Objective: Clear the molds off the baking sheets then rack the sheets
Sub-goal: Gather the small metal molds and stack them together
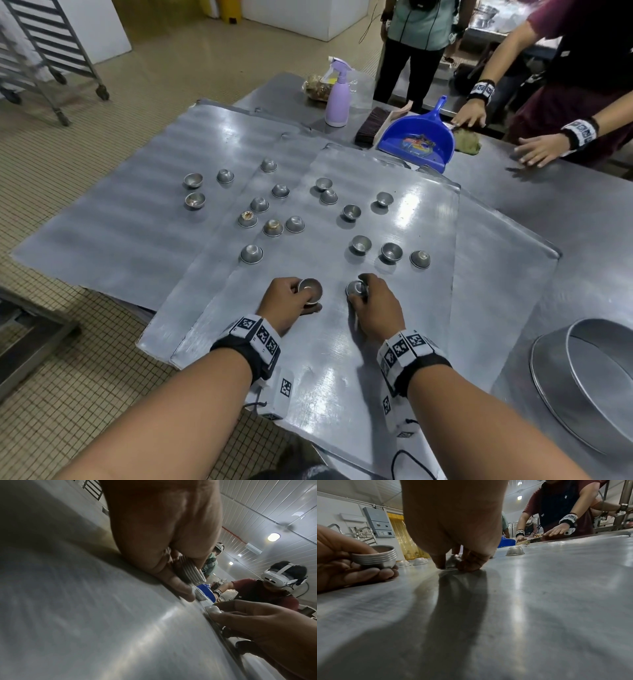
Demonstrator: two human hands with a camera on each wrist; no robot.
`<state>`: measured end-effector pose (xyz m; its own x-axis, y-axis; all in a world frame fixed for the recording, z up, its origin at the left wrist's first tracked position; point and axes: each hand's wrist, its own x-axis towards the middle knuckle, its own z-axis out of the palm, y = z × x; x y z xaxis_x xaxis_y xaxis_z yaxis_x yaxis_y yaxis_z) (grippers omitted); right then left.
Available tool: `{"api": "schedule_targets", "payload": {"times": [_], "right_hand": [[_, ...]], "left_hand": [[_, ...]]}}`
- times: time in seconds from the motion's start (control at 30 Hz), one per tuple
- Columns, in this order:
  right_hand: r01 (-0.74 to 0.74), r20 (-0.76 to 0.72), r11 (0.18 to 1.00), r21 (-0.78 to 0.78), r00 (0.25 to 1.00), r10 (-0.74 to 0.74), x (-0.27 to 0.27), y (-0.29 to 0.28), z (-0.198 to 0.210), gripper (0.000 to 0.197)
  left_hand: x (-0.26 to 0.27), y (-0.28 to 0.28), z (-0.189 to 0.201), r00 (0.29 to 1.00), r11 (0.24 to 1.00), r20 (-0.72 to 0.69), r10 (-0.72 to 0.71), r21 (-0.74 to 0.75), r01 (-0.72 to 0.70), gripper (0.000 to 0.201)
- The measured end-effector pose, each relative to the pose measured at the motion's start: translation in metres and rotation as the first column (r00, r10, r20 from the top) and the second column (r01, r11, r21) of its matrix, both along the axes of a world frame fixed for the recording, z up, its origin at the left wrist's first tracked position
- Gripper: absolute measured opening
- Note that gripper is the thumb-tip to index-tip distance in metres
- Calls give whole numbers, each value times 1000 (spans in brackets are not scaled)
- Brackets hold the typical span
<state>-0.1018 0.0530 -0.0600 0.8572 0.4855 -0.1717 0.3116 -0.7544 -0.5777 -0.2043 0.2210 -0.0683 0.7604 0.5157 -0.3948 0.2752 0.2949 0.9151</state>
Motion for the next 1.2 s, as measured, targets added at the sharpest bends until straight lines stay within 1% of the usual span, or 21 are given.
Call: {"api": "schedule_targets", "payload": {"times": [0.07, 0.1, 0.2, 0.3, 0.4, 0.57, 0.67, 0.73, 0.8, 0.87, 1.03, 1.2], "right_hand": [[-20, -8, 1000, -4, 1000, 20, -2, -3, 0, 50], [-17, -8, 1000, 4, 1000, 17, -3, -4, 0, 51], [22, 9, 997, 73, 1000, -23, -5, -8, -3, 40], [31, 40, 996, 85, 999, -35, -10, -11, -5, 21], [15, 33, 996, 92, 999, -18, -15, -14, -6, 16], [-15, 17, 993, 119, 1000, 13, -20, -21, -1, 19], [-14, -5, 995, 95, 1000, 15, -18, -25, -1, 25], [-13, -14, 998, 62, 1000, 13, -17, -29, -3, 37], [-8, -26, 999, 33, 1000, 9, -16, -33, -3, 55], [-7, -23, 1000, 18, 1000, 7, -16, -37, -3, 62], [-1, -22, 1000, -7, 1000, 1, -15, -46, 2, 60], [17, -28, 995, 96, 1000, -14, -13, -42, 11, 49]], "left_hand": [[0, 0, 0, 1000, 1000, -3, 1, 5, -1, 15], [0, 0, 0, 1000, 1000, -4, 3, 10, -3, 14], [0, -1, 0, 1000, 1000, 2, 3, 19, -4, 12], [0, -2, 0, 1000, 1000, 8, 13, 27, -14, 18], [-1, -3, 1, 1000, 999, 12, 17, 31, -18, 22], [0, -3, 2, 1000, 1000, 10, 11, 30, -11, 16], [-1, -3, 3, 1000, 999, 6, 7, 37, -7, 16], [-2, -3, 4, 1000, 999, -1, 6, 44, -6, 18], [-2, -4, 5, 1000, 999, -3, 5, 49, -5, 20], [-3, -5, 8, 1000, 998, -4, 3, 55, -3, 20], [-4, -7, 10, 1000, 999, -13, 1, 50, 0, 10], [0, -9, 14, 998, 999, -33, 44, -4, -44, 7]]}}
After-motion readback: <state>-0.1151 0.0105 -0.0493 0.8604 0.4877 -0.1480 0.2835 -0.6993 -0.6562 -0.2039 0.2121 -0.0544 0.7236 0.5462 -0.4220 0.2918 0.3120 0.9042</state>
